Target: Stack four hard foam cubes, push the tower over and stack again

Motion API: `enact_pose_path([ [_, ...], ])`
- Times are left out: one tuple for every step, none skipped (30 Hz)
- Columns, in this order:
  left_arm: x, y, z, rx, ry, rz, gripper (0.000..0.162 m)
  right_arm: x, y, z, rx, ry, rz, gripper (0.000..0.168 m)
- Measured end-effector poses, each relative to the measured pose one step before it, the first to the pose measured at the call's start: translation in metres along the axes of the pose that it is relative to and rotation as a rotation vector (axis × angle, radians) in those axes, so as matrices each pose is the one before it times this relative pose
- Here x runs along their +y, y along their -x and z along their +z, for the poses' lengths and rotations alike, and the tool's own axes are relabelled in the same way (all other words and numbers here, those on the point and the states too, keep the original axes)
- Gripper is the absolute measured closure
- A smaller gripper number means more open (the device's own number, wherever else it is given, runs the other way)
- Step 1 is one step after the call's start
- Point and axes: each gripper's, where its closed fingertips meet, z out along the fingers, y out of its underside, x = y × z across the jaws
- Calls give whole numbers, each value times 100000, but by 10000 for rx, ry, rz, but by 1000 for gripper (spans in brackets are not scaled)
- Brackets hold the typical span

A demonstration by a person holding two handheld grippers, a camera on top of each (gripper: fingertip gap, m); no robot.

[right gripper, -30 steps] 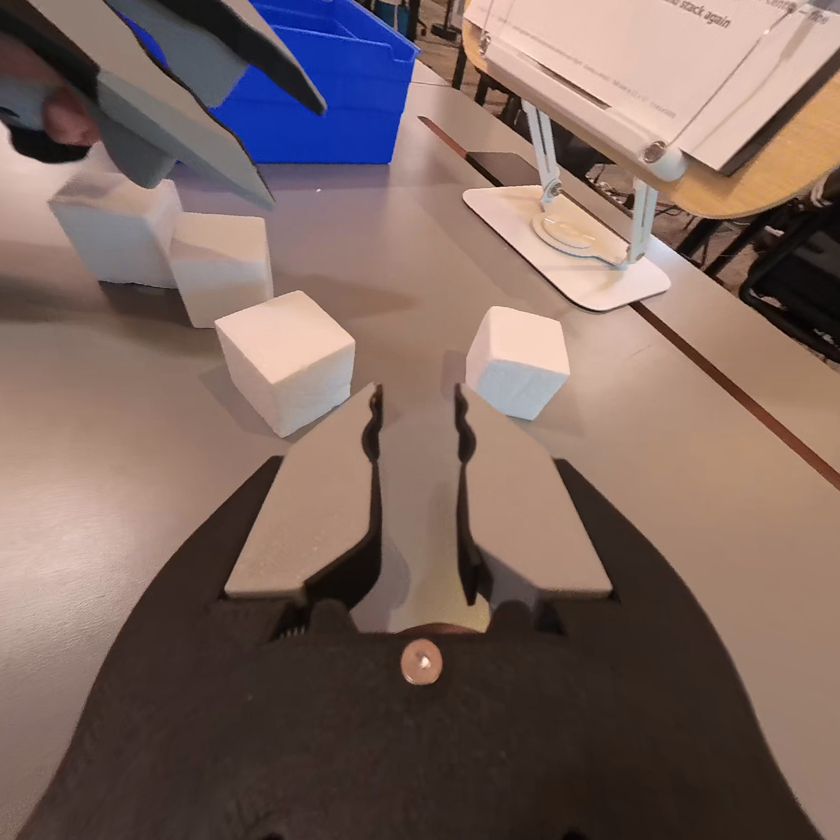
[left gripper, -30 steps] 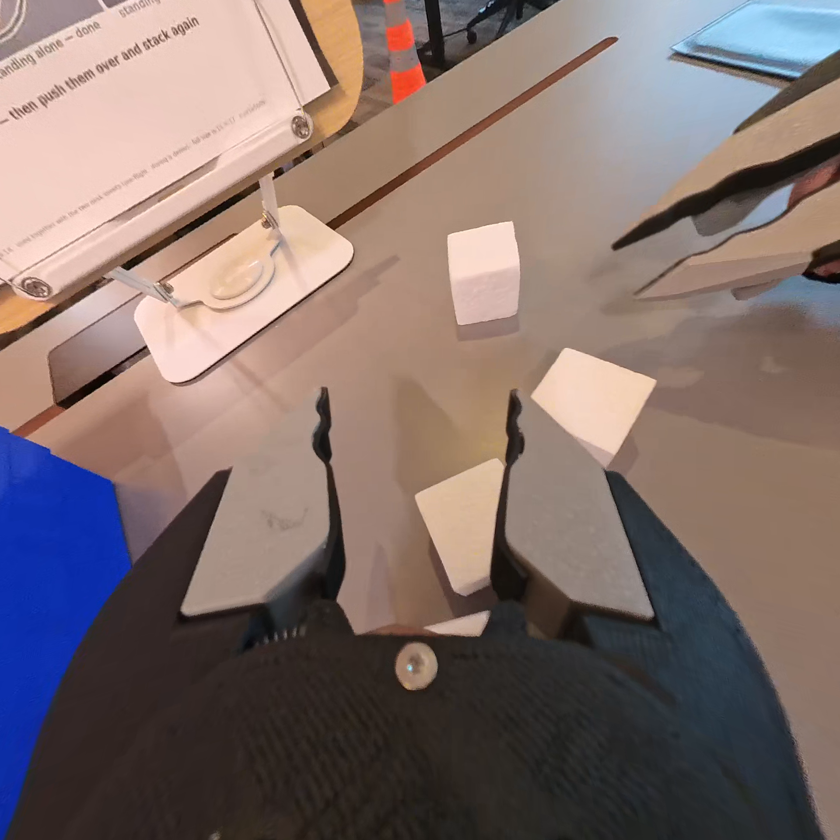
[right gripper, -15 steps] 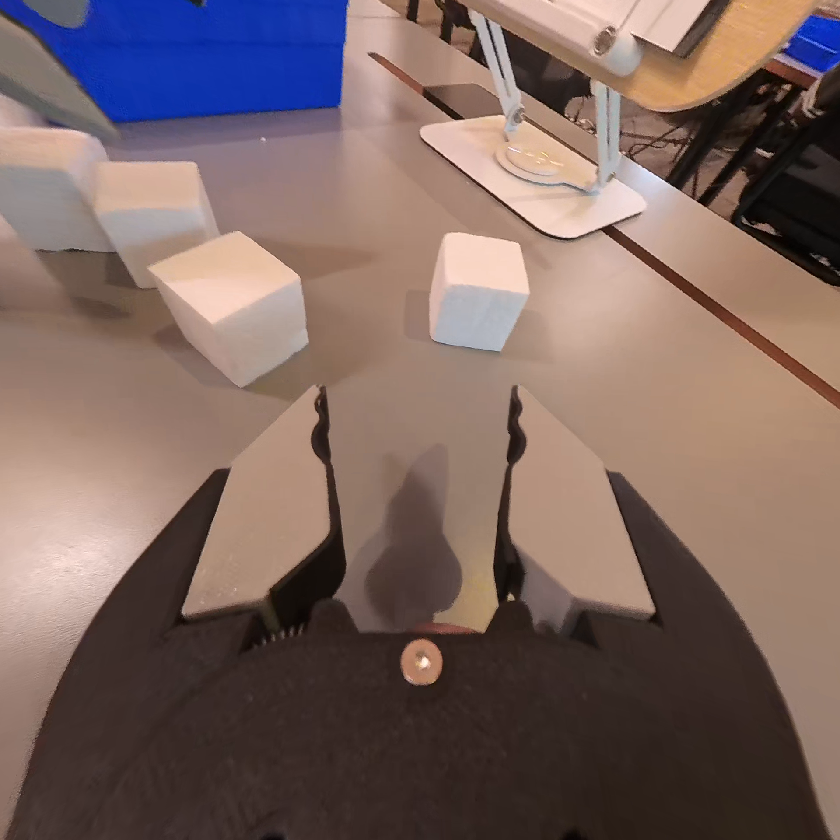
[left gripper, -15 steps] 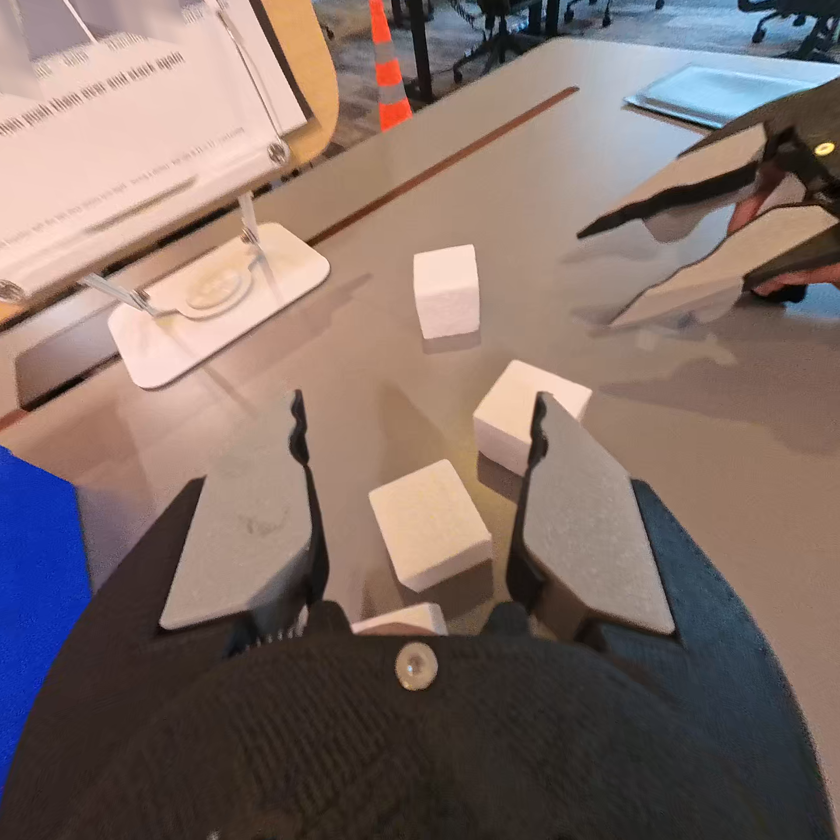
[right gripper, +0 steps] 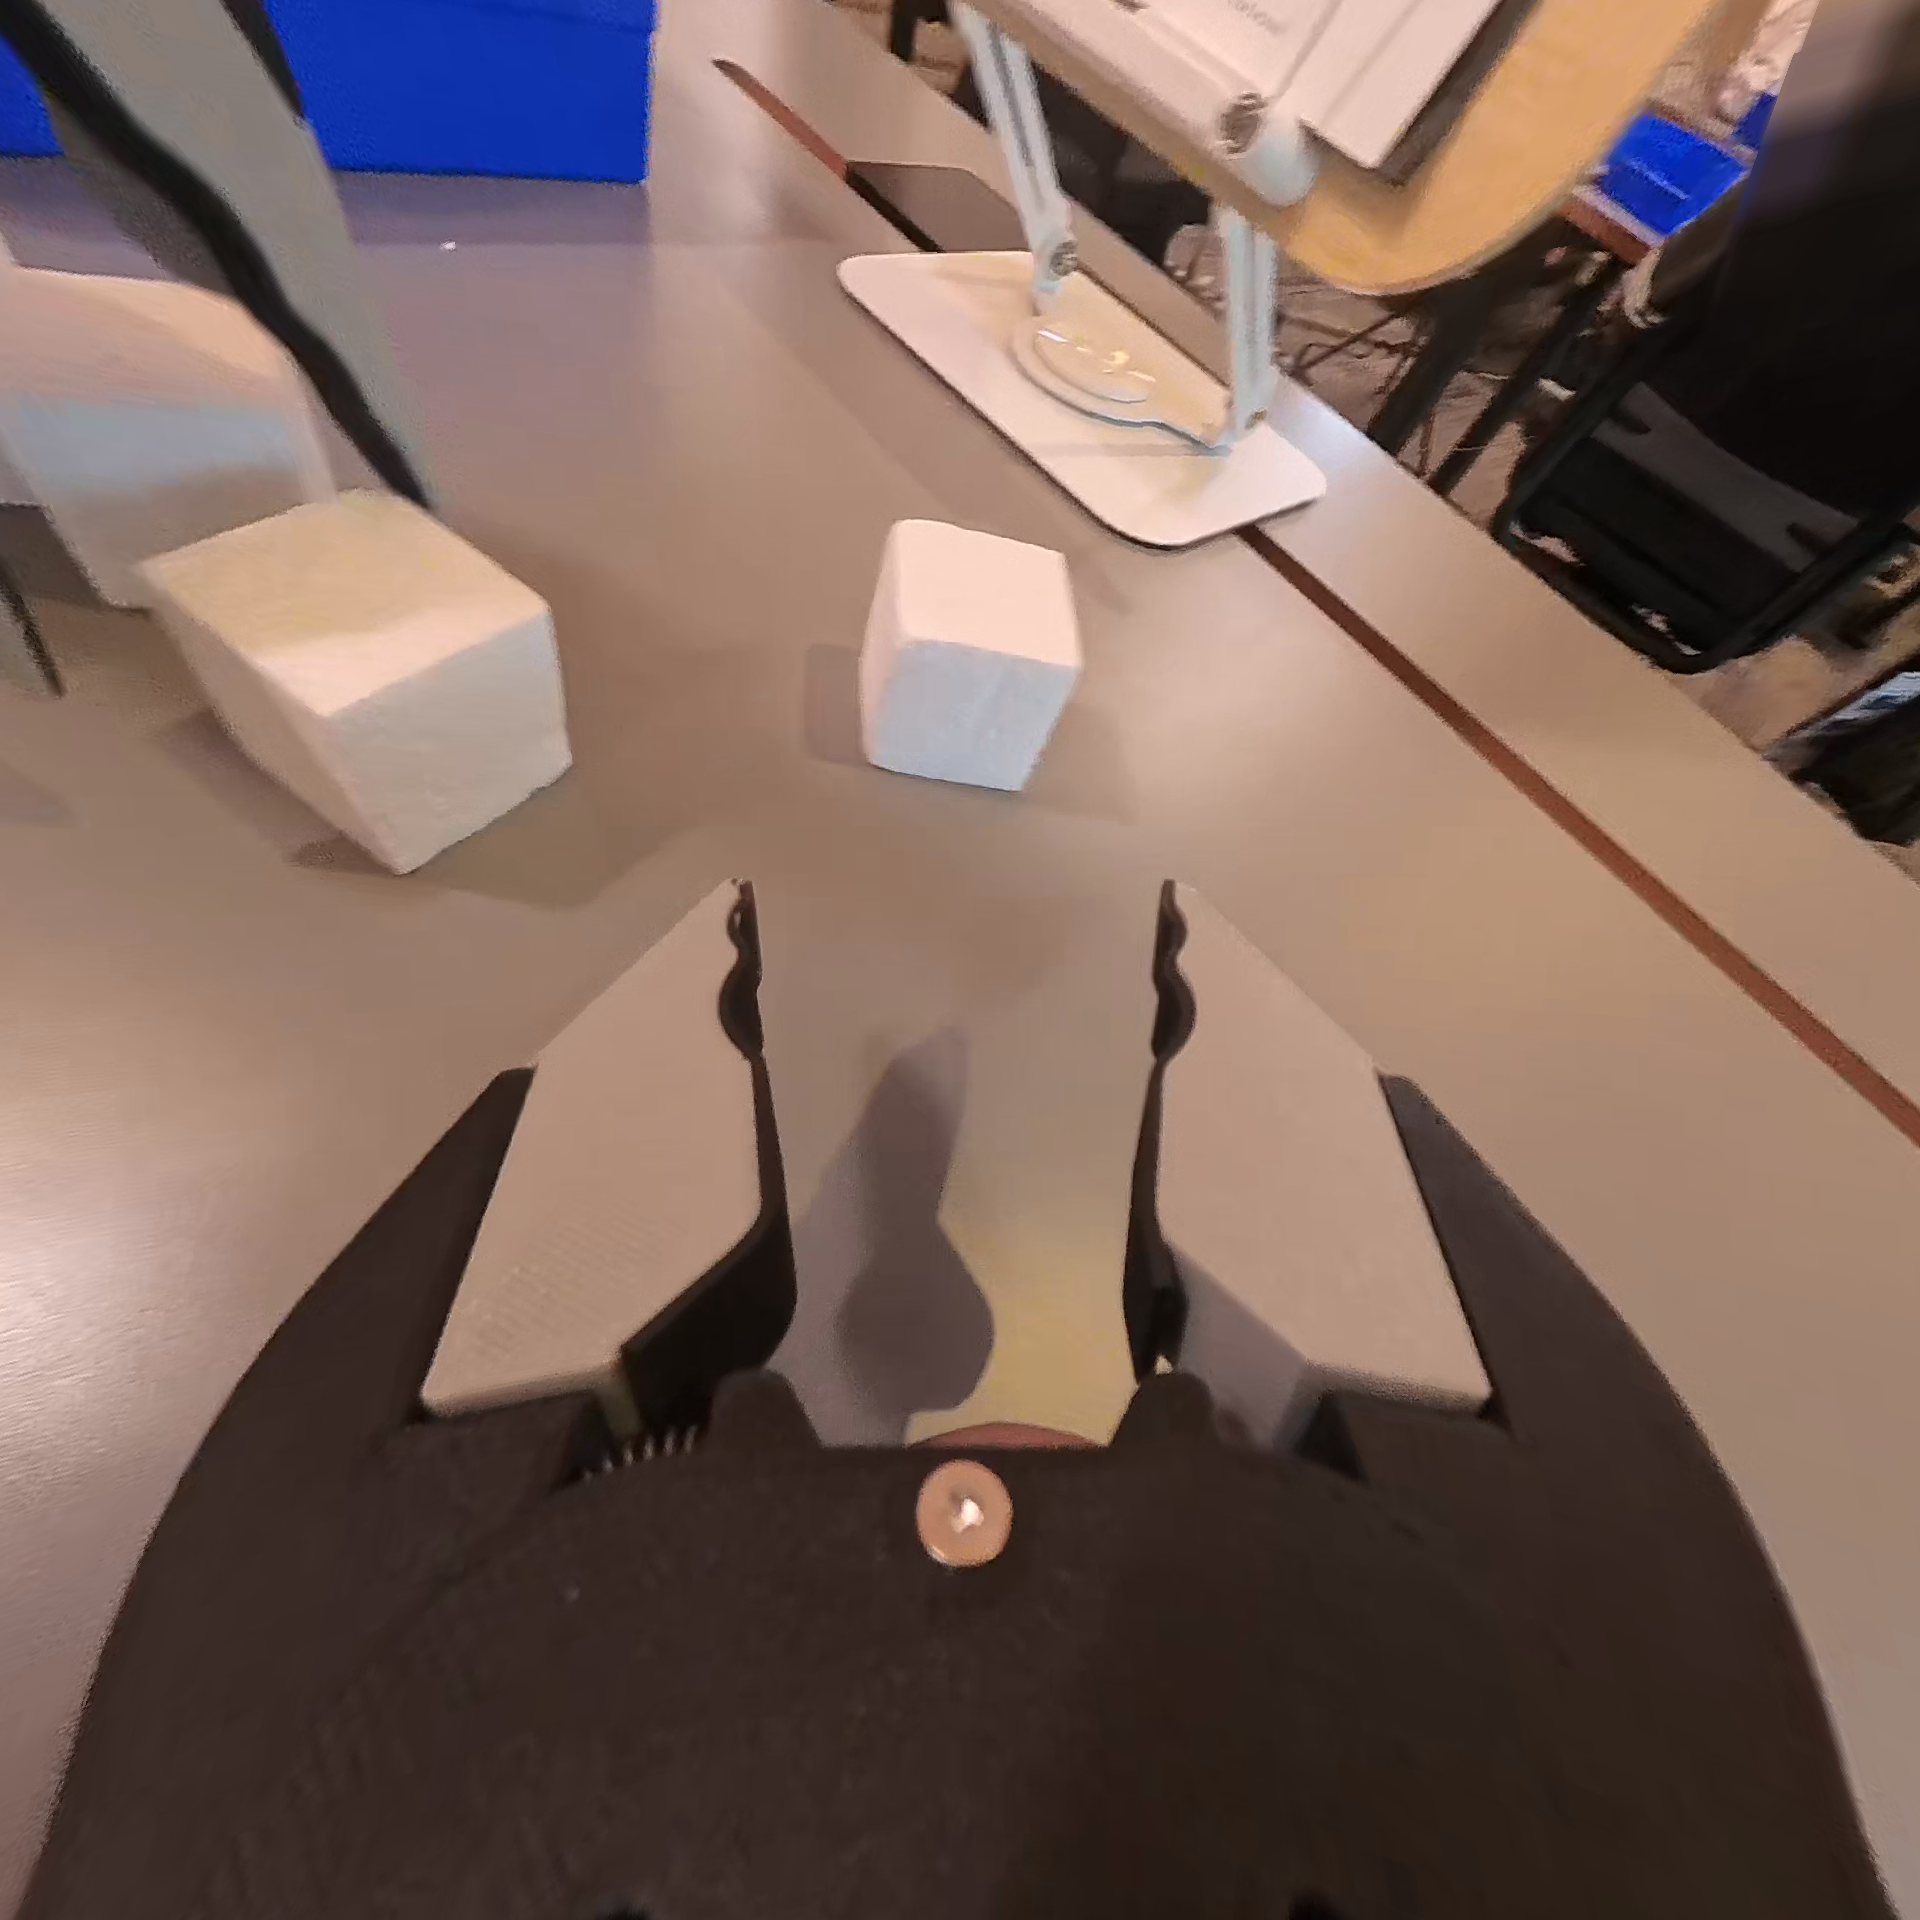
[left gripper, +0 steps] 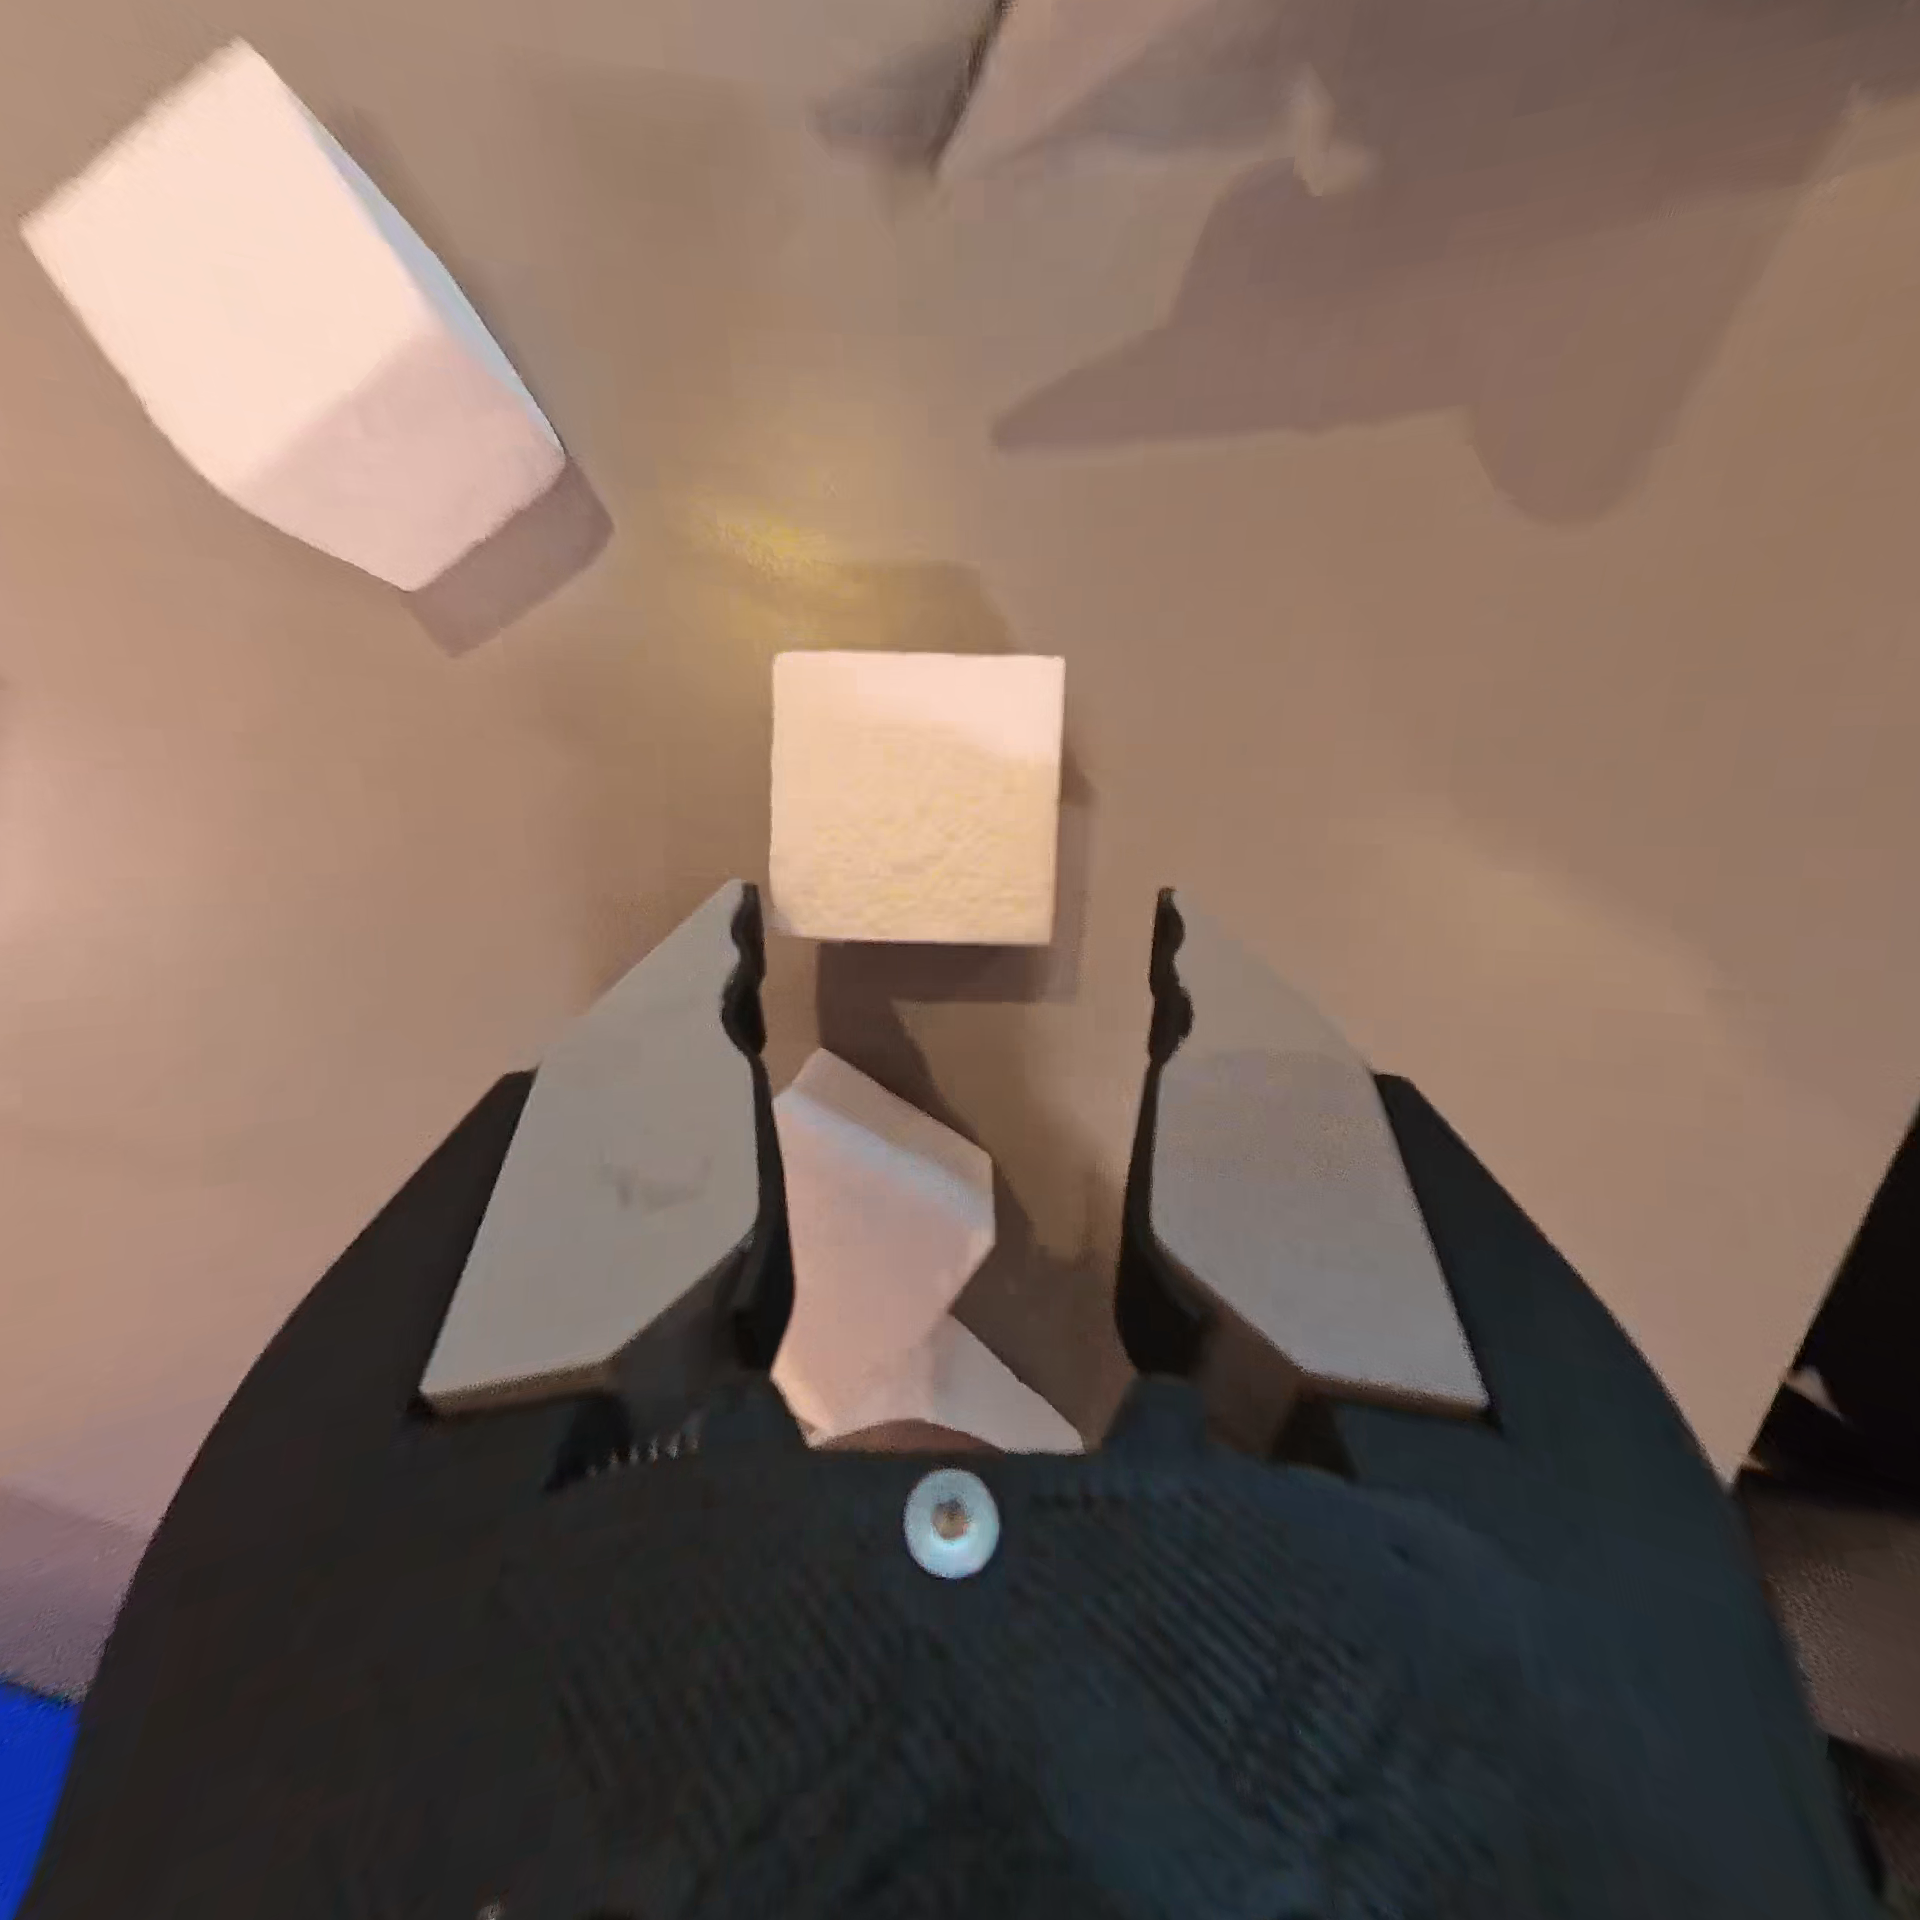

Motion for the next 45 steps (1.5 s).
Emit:
enact_pose_path([
  [120, 238, 544, 70, 366, 4, 87, -32, -833, -323, 214, -53, 73, 94],
  [-87, 406, 486, -72, 258, 58, 88, -31, -860, -331, 164, -63, 137, 95],
  [-317, 358, 408, -73, 140, 100, 97, -1, -890, -344, 153, -65, 185, 95],
  [-481, 47, 369, 108, 55, 139, 106, 75, -904, -318, 154, -48, 190, 96],
  [-641, -102, 317, 172, -3, 153, 106, 136, -895, -284, 162, -31, 177, 96],
  [-715, -131, 283, 155, -19, 167, 106, 164, -855, -236, 147, -13, 178, 97],
  [-762, -116, 315, 127, -21, 155, 106, 163, -757, -200, 117, 1, 186, 97],
  [-840, -108, 340, 106, -27, 160, 106, 91, -644, -170, 84, -17, 177, 97],
  [-921, -89, 400, 78, -31, 169, 106, 42, -596, -155, 96, -39, 142, 98],
  [-983, -95, 430, 86, -22, 163, 106, 5, -549, -147, 105, -28, 110, 98],
  [-1027, -173, 449, 102, 3, 141, 106, -18, -438, -146, 82, -27, 86, 98],
  [-985, -276, 429, 105, 32, 136, 106, -6, -358, -129, 61, -26, 65, 99],
  [-843, -341, 393, 76, 81, 149, 106, 11, -265, -105, 52, -25, 51, 99],
  [-647, -369, 329, 24, 120, 172, 106, 53, -204, -51, 38, -18, 37, 99],
  [-546, -358, 299, -23, 93, 193, 106, 152, -126, 15, 14, 33, 24, 99],
  [-493, -345, 233, -30, 21, 186, 106, 223, -44, 88, -5, 82, 12, 99],
  [-379, -267, 188, -37, -14, 140, 105, 240, 29, 126, -24, 94, -26, 99],
  [-170, -177, 134, -47, 14, 45, 105, 233, 14, 132, 9, 113, -78, 99],
  [18, -81, 9, -45, 16, -69, 98, 194, -29, 101, 57, 97, -111, 99],
  [130, -94, -197, 10, -28, -165, 88, 109, -37, 53, 66, 54, -102, 99],
  [270, -78, -493, 39, -86, -205, 87, 45, 7, 22, 24, 16, -65, 99],
  [392, 60, -770, -40, -135, -185, 88, -33, 36, -5, -4, -13, -23, 99],
  [603, 180, -973, -121, -113, -143, 89, -90, 16, -45, -5, -37, 0, 99],
  [816, 232, -1106, -152, -54, -112, 89, -129, -14, -70, 2, -47, 13, 99],
  [983, 197, -1169, -124, -19, -82, 89, -166, -10, -89, 2, -68, 24, 99],
  [1074, 86, -1195, -74, 1, -20, 88, -201, 6, -92, -14, -82, 32, 99],
  [1151, -42, -1128, -17, 35, 82, 88, -202, 51, -77, -33, -75, 47, 99],
  [1287, -156, -979, 14, 124, 187, 89, -190, 102, -59, -54, -73, 52, 99],
  [1384, -176, -757, 10, 212, 252, 89, -166, 119, -41, -55, -61, 38, 99],
  [1410, -239, -507, 76, 241, 261, 87, -111, 114, -24, -34, -38, 10, 99],
  [1270, -274, -258, 171, 157, 178, 86, -60, 108, -12, -14, -19, -26, 99],
  [1062, -84, -96, 166, 61, 8, 86, -25, 101, 0, 0, 1, -44, 99],
  [890, 184, -7, 86, 35, -85, 86, -12, 106, 9, -1, -3, -43, 99],
  [715, 310, 31, 10, -12, -65, 85, -31, 131, 8, -9, -7, -42, 99],
  [622, 280, 68, -8, -4, -11, 85, -16, 106, 5, -7, 0, -33, 99],
  [659, 289, 105, -43, 95, 18, 85, -14, 114, 5, -6, -6, -33, 99],
  [588, 257, 141, -51, 147, 11, 85, -7, 95, 11, -2, -9, -35, 99],
  [506, 186, 186, -32, 169, 32, 85, 28, 76, 31, -8, 3, -30, 99],
  [518, 259, 214, -94, 235, 90, 85, 71, 72, 51, -17, 24, -18, 99],
  [561, 363, 298, -161, 312, 146, 86, 104, 28, 70, -10, 42, -11, 99],
  [529, 292, 441, -128, 333, 148, 87, 97, -15, 63, 4, 39, -12, 99],
  [462, 204, 550, -71, 328, 118, 90, 62, -32, 48, 3, 28, -10, 99],
  [466, 137, 606, -28, 371, 95, 98, 47, -64, 12, 10, 16, 2, 99],
  [337, 46, 512, 17, 336, 106, 99, 21, -85, -2, 7, 0, 20, 99],
  [-97, 34, 257, 13, 93, 87, 100, 15, -99, -24, 7, -9, 41, 99],
])
